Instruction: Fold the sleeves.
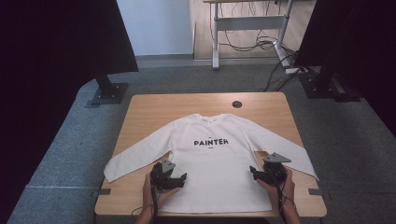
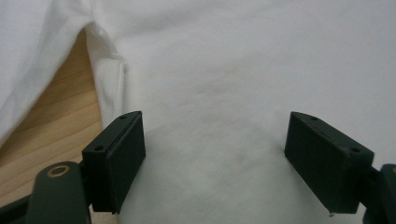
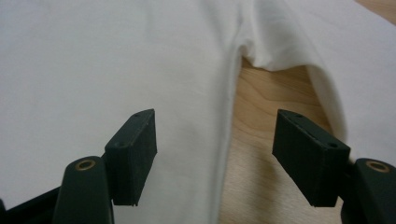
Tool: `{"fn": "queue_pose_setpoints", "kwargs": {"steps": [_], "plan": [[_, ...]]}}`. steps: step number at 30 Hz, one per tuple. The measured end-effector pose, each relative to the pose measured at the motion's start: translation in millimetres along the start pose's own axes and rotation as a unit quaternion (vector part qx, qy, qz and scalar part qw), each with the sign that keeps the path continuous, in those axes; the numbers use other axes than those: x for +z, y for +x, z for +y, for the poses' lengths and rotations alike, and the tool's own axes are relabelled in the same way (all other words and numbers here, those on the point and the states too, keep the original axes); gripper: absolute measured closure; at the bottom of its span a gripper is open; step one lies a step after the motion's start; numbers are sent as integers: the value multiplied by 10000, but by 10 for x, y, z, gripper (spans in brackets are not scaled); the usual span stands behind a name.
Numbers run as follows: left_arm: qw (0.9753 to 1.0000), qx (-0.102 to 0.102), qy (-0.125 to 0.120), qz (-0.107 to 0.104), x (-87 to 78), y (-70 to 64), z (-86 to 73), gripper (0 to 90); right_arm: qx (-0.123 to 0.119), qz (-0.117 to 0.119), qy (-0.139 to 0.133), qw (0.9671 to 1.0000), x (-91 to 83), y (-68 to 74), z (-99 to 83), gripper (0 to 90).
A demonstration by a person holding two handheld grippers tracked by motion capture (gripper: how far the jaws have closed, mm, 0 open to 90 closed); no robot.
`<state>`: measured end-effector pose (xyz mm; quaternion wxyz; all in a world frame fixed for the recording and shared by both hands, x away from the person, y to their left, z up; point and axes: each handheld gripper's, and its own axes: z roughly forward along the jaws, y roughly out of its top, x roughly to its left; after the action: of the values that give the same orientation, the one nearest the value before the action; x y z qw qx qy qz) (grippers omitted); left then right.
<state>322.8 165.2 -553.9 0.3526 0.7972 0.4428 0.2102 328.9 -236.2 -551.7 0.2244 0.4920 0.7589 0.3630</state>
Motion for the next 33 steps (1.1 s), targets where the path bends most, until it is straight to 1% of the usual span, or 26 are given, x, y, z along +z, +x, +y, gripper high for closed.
{"fn": "queue_pose_setpoints", "kwargs": {"steps": [3,5,8,9,11,14,15,18,24,33], "plan": [[10000,-1,-1,0,1,0,1,197,32,-54,-14,10000,-15,-43,-6,299],[10000,-2,-2,-1,2,0,1,196,133,-84,-19,9999,-35,-108,-15,298],[10000,-1,-1,1,2,1,2,197,179,-121,-33,9998,-48,-145,-22,298],[10000,-1,-1,-1,3,1,2,196,245,-163,-59,9995,-68,-188,-32,297],[10000,-2,-2,-1,3,1,2,197,264,-193,-65,9994,-79,-205,-37,297],[10000,-2,-2,-2,3,1,2,196,317,-304,-96,9990,-120,-277,-58,297],[10000,-1,-1,1,3,0,2,196,317,-304,-96,9990,-120,-277,-58,297],[10000,-3,-1,1,3,0,2,196,369,-342,-107,9987,-147,-336,-74,296],[10000,2,4,-1,5,2,5,196,481,-545,-92,9973,-196,-463,-114,295],[10000,11,7,-5,7,4,8,196,540,-621,-39,9966,-201,-532,-135,292]]}}
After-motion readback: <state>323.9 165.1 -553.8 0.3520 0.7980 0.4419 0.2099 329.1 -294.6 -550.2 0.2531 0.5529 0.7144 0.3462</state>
